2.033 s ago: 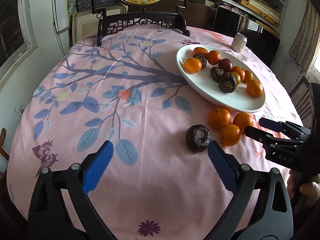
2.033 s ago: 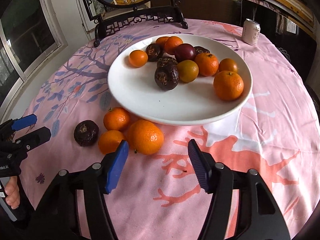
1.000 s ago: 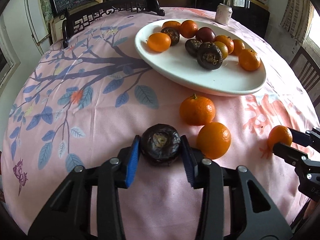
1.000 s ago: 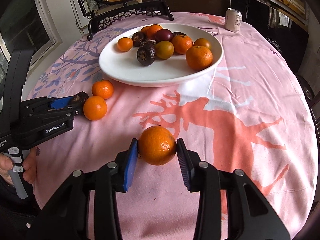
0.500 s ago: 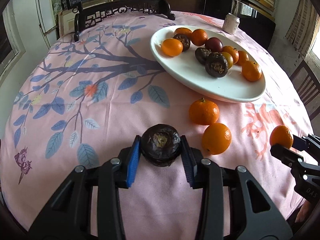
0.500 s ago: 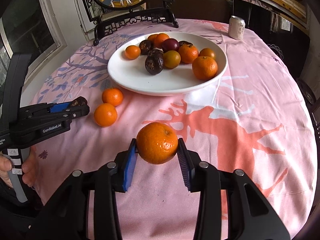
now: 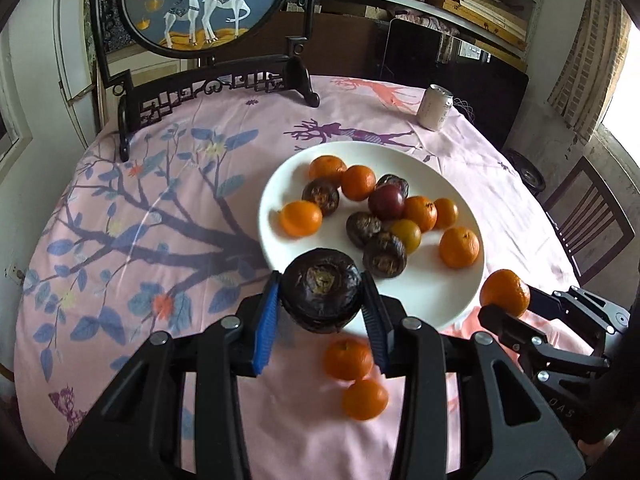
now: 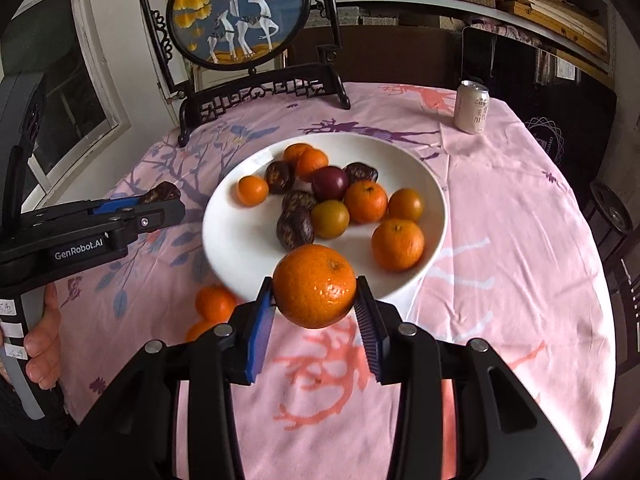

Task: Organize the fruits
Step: 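Carry both fruits onto the white plate and open both grippers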

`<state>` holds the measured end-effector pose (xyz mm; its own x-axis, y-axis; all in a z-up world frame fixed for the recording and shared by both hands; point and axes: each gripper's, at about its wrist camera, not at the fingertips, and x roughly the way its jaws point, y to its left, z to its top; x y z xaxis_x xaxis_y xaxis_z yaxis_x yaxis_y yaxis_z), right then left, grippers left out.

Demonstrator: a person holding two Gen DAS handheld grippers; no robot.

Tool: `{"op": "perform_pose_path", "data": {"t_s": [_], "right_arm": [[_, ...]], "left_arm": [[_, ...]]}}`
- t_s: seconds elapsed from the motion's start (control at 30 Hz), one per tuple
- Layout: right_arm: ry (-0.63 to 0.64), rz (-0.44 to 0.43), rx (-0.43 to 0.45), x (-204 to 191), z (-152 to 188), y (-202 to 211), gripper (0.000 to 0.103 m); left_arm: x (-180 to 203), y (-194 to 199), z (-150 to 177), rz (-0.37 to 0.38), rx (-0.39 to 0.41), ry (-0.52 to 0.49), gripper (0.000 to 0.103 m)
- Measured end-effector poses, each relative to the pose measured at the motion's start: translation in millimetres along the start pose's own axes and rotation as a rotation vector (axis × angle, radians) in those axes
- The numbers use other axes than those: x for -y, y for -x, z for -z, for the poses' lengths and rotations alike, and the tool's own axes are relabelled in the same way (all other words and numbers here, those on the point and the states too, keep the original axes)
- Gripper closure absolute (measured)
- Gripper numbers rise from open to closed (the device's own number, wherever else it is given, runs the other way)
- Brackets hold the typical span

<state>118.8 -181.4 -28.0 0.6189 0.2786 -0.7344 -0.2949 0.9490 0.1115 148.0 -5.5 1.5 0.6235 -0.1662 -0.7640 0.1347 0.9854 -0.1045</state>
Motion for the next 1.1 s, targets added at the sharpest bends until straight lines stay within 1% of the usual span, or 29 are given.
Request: {"op": "perform_pose_path", "data": {"t_s": [0.07, 0.17, 0.3, 0.5, 0.53, 0.57, 0.63, 0.67, 0.77, 0.8, 0.93, 0.97, 1.1], "right_arm": [[-0.01, 0.022, -0.01, 9, -14, -16, 0.063], [0.004, 0.025, -0.06, 16, -25, -42, 0.063], [0.029, 0.022, -0.083, 13, -27, -54, 0.063], [0.017, 0.048, -0.07, 17, -32, -62, 0.061], [0.021, 0.06, -0.065, 17, -33, -63, 0.055], [0.029, 0.082, -0.053, 16, -34, -62, 0.036], [0.052, 0.127, -0.03, 14, -35, -58, 0.035], [0.06, 0.136, -0.025, 13, -34, -55, 0.035], [0.059, 0.132, -0.017, 13, -30, -41, 0.034], [0.055, 0.125, -0.012, 12, -28, -35, 0.03], [0.062, 0.118, 0.026, 4, -15, -13, 0.018], [0.062, 0.119, 0.034, 2, -12, -8, 0.011], [0.066, 0.122, 0.048, -3, -8, 2, 0.01]], "left_arm": [[6, -21, -18, -0.025, -0.02, -0.003, 0.064], [6, -46, -31, -0.039, -0.056, 0.015, 0.064], [6, -62, -34, -0.039, -0.077, 0.009, 0.064], [4, -77, -40, -0.057, -0.088, 0.006, 0.063], [3, -79, -41, -0.062, -0.089, 0.009, 0.061], [2, -80, -43, -0.063, -0.083, 0.014, 0.044], [0, -75, -46, -0.082, -0.048, 0.025, 0.02], [0, -70, -47, -0.089, -0.022, 0.024, 0.02], [-1, -53, -48, -0.081, 0.011, 0.014, 0.02], [-1, -48, -47, -0.079, 0.019, 0.017, 0.02], [0, -20, -33, -0.07, 0.058, 0.025, 0.017], [1, -13, -28, -0.066, 0.067, 0.026, 0.017], [3, 4, -13, -0.057, 0.086, 0.038, 0.016]]}}
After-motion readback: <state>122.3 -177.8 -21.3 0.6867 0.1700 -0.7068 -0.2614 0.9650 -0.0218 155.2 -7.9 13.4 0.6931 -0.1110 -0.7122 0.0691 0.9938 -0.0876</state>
